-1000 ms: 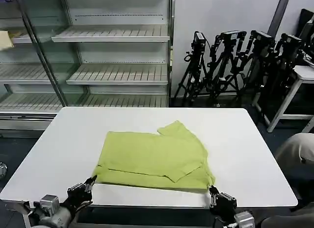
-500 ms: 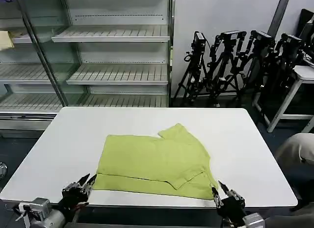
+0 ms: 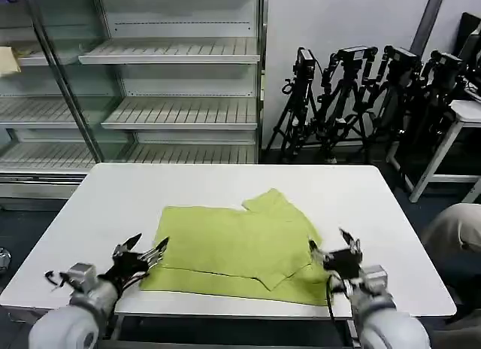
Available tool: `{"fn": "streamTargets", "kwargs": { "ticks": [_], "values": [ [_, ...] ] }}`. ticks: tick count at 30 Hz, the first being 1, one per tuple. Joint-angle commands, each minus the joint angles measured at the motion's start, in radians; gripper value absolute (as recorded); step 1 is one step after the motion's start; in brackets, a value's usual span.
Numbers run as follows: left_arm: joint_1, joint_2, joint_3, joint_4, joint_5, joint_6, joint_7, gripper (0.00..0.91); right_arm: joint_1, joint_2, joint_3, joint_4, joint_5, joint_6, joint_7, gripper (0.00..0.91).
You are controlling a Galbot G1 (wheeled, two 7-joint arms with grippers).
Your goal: Fold and organize the clothes.
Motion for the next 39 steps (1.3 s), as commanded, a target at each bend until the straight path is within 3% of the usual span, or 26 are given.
{"fn": "streamTargets", "kwargs": {
  "ticks": [1,12,20,39],
  "values": [
    [-0.345,0.018,0.166,0.324,0.013,0.0,0.005,0.907,0.378,0.056,-0.171,-0.317,0.079,-0.005,0.048,0.907],
    [-0.461,0.008,0.195,0.518,0.04,0.002,0.008,0.907,0.538,0.172,-0.247,-0.611,0.065,-0.003,0.055,0.907],
    [-0.464,0.009,0.203,0.541,0.047,0.003,0.012,0.907,0.602,0.226,-0.247,-0.734,0.07,-0.003,0.062,0.907],
    [-0.478,-0.001,0.193,0.56,0.068,0.002,0.017,0.907,0.617,0.268,-0.251,-0.801,0.123,-0.003,0.068,0.907]
  ]
}}
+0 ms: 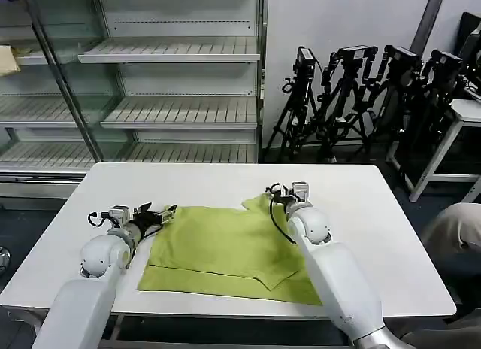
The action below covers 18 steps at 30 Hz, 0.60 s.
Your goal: Fold and organize the clothes.
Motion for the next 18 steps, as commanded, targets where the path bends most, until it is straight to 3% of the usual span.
{"fn": "streamTargets", "kwargs": {
  "ticks": [1,3,4,5,6,18],
  "values": [
    [-0.016,0.001,0.008,0.025,0.007,0.0,0.004,0.907,0.029,0.022,-0.01,-0.062,0.028,0.0,0.009,0.907],
    [-0.014,0.001,0.009,0.022,0.008,0.001,0.004,0.907,0.027,0.021,-0.011,-0.063,0.037,0.0,0.012,0.907],
    [-0.011,0.001,0.008,0.021,0.008,0.001,0.008,0.796,0.026,0.021,-0.012,-0.064,0.049,-0.001,0.02,0.625],
    [-0.01,0.002,0.009,0.02,0.008,0.001,0.009,0.443,0.025,0.021,-0.012,-0.064,0.056,0.0,0.023,0.383],
    [-0.008,0.002,0.009,0.02,0.008,0.001,0.008,0.02,0.025,0.022,-0.01,-0.065,0.064,0.0,0.029,0.0],
    [-0.01,-0.008,0.016,0.023,0.007,0.0,0.02,0.02,0.013,0.017,-0.008,-0.057,0.065,0.0,0.012,0.0]
  ]
}}
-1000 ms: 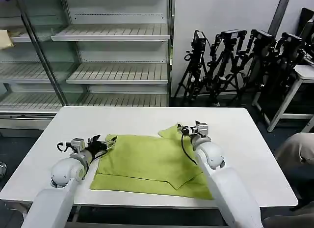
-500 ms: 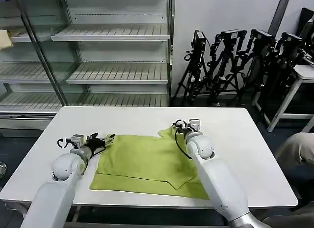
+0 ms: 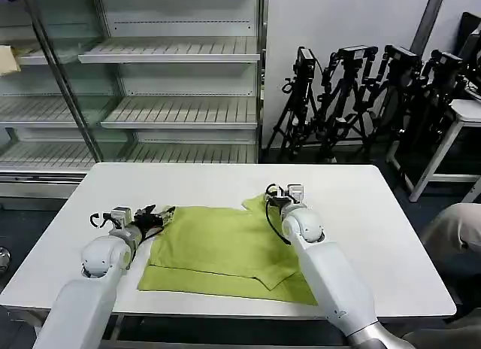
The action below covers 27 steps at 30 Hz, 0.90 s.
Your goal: Fold and organize the clothes.
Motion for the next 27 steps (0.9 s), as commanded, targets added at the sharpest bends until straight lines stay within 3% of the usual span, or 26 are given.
{"fn": "streamTargets", "kwargs": {
  "ticks": [1,12,27],
  "values": [
    [-0.006,-0.004,0.0,0.011,0.003,0.0,0.009,0.02,0.003,0.003,0.001,-0.01,0.016,-0.002,-0.009,0.0],
    [-0.001,0.001,-0.009,-0.007,-0.014,-0.002,0.016,0.02,-0.001,-0.008,0.003,0.031,-0.012,0.001,-0.047,0.0],
    [0.114,0.018,-0.052,-0.173,-0.058,-0.002,-0.003,0.02,-0.154,-0.115,0.004,0.338,0.014,0.0,0.001,0.0]
  ]
}}
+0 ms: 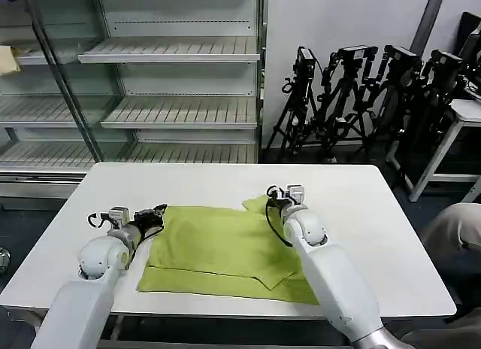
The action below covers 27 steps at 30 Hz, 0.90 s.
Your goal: Fold and organize the clothes.
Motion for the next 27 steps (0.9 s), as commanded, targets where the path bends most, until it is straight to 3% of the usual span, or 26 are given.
{"fn": "streamTargets", "kwargs": {
  "ticks": [1,7,27],
  "values": [
    [0.089,0.004,-0.034,-0.127,-0.025,-0.001,-0.004,0.02,-0.115,-0.076,0.017,0.217,0.014,0.001,0.016,0.0],
    [0.139,-0.002,-0.071,-0.16,-0.028,-0.001,0.001,0.02,-0.213,-0.148,0.058,0.345,0.028,0.001,0.004,0.0],
    [0.284,0.015,-0.148,-0.275,-0.033,-0.002,0.015,0.02,-0.515,-0.199,0.157,0.605,-0.017,0.021,-0.039,0.0]
  ]
}}
